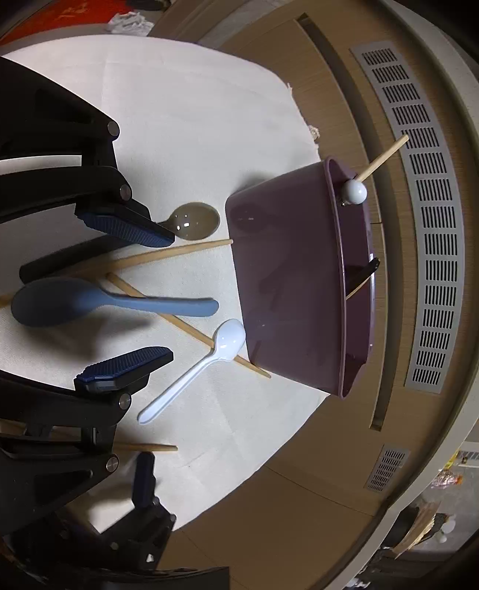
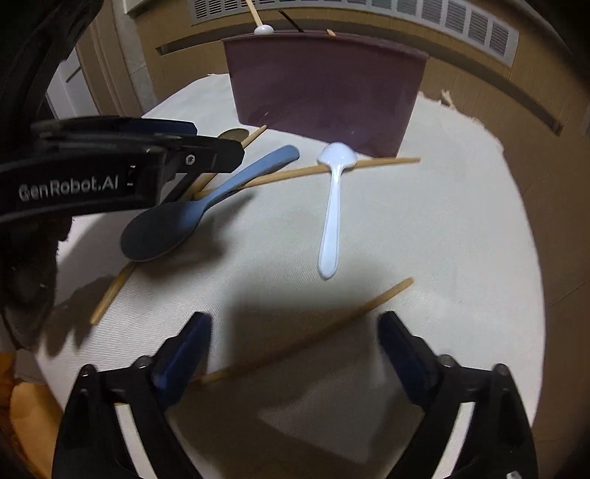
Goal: Organize utensils
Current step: 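Grasp the blue plastic spoon with the left gripper while the right gripper moves toward a chopstick, then grasp a loose wooden chopstick with the right gripper while the left gripper holds the blue spoon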
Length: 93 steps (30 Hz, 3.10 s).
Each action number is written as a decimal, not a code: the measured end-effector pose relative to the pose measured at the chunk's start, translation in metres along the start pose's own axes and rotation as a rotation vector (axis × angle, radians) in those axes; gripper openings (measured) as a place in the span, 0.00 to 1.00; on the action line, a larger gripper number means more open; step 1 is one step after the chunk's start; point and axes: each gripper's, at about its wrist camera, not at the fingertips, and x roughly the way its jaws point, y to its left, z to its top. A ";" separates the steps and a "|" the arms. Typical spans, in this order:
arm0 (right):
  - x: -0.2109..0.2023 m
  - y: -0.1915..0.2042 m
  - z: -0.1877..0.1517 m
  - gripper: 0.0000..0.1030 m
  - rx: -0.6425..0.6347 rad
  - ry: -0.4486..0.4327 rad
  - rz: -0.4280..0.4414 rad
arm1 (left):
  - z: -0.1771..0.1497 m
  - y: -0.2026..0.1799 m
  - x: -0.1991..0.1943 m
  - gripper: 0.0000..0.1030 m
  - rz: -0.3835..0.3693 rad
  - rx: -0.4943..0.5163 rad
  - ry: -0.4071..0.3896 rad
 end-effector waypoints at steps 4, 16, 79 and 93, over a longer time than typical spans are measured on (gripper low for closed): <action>-0.007 0.008 0.000 0.36 -0.058 -0.029 0.020 | 0.003 0.001 0.013 0.55 -0.017 -0.021 0.043; -0.029 -0.044 -0.006 0.03 0.034 -0.050 0.049 | 0.024 0.001 0.051 0.36 -0.049 -0.045 0.145; -0.024 -0.036 -0.011 0.06 0.111 0.007 0.003 | -0.025 0.036 0.017 0.37 0.075 -0.105 0.152; -0.007 -0.029 0.008 0.37 0.217 0.038 0.035 | -0.055 0.046 -0.068 0.12 0.119 -0.206 -0.164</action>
